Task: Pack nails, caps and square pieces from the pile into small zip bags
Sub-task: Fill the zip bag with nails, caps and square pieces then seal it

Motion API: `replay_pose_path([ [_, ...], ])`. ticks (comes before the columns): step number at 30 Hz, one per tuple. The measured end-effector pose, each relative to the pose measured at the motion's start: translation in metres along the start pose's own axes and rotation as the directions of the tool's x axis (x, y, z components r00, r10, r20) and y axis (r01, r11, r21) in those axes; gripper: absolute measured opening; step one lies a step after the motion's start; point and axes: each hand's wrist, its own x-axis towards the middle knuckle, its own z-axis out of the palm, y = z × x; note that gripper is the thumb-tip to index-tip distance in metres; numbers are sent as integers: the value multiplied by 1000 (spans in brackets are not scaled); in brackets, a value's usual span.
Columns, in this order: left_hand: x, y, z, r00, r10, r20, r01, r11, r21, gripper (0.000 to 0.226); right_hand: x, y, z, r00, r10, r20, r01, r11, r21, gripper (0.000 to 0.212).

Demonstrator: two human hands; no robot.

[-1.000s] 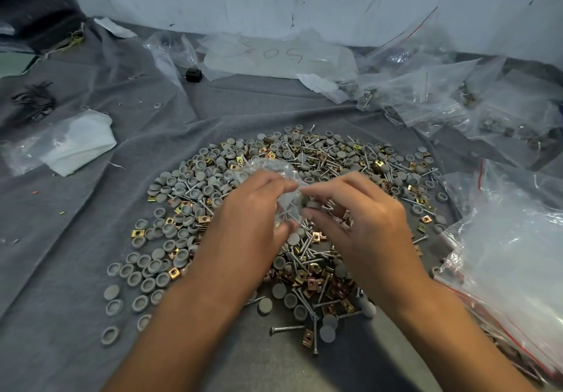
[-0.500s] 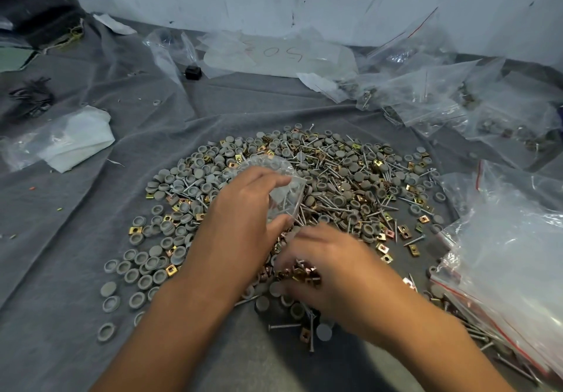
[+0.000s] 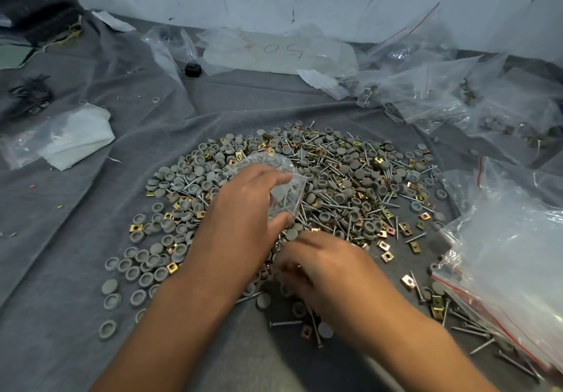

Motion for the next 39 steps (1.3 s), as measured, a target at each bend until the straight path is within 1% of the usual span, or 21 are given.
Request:
replay_pose_path([
  [2,1,-1,0,1000,-4,6,4,1000,4,58,0,11,-11,996,59,-66,-50,989,136,8],
  [4,1,-1,-1,1000,1,8,-1,1000,4,58,0,17,-17,997,45,-55,-34,982,188,6],
  [6,1,-1,-1,1000,2,12,-2,1000,2,57,-1,15,-15,999,-39,23,35,988,149,9],
  [9,1,0,0,1000,6,5,-6,1000,4,57,-5,10,-7,983,-134,125,136,991,-7,11],
  [11,1,0,0,1000,7,4,-7,1000,4,57,-5,10,-3,980,-133,148,146,986,-80,12],
  [13,1,0,0,1000,7,6,-7,1000,1,57,-4,11,-1,983,-142,114,151,985,-77,13],
  [15,0,0,0,1000,9,10,-9,1000,-3,57,-3,15,-4,993,-116,32,114,991,65,10],
  [16,0,0,0,1000,12,12,-12,1000,-3,58,-1,17,-6,995,-84,-48,90,984,151,8],
  [17,0,0,0,1000,16,15,-16,1000,-1,58,0,21,-9,983,-52,-176,88,975,202,8],
  [18,0,0,0,1000,18,16,-18,1000,1,58,3,24,-12,944,-20,-329,94,973,211,8],
  [19,0,0,0,1000,20,16,-20,1000,1,58,6,26,-14,884,7,-467,95,976,194,10],
  [20,0,1,0,1000,21,14,-21,1000,-1,58,10,26,-16,825,26,-565,86,982,171,12],
  [21,-1,1,0,1000,22,12,-22,1000,-4,58,14,26,-17,783,37,-620,73,986,151,13],
  [22,-1,2,1,1000,24,10,-24,1000,-7,58,18,26,-16,768,41,-640,58,990,132,14],
  [25,-1,3,2,999,39,3,-39,999,-9,56,25,27,-9,792,53,-608,1,996,88,15],
  [29,-1,2,2,999,31,-5,-32,999,-11,59,24,28,-8,747,51,-663,-19,998,55,18],
  [32,0,3,3,999,39,-9,-39,999,-8,56,25,26,-6,794,57,-606,-82,997,-14,25],
  [34,0,2,3,999,34,-7,-34,999,-10,54,24,25,-8,821,94,-563,-88,995,37,29],
  [36,0,0,1,1000,8,-26,-8,1000,-10,56,20,29,-14,806,134,-576,-82,990,115,23],
  [38,1,-2,-2,995,-28,-91,26,999,-25,55,13,38,-21,807,202,-555,-138,978,156,16],
  [39,2,-3,-5,988,-51,-143,47,998,-30,53,10,44,-24,834,241,-496,-182,969,165,13],
])
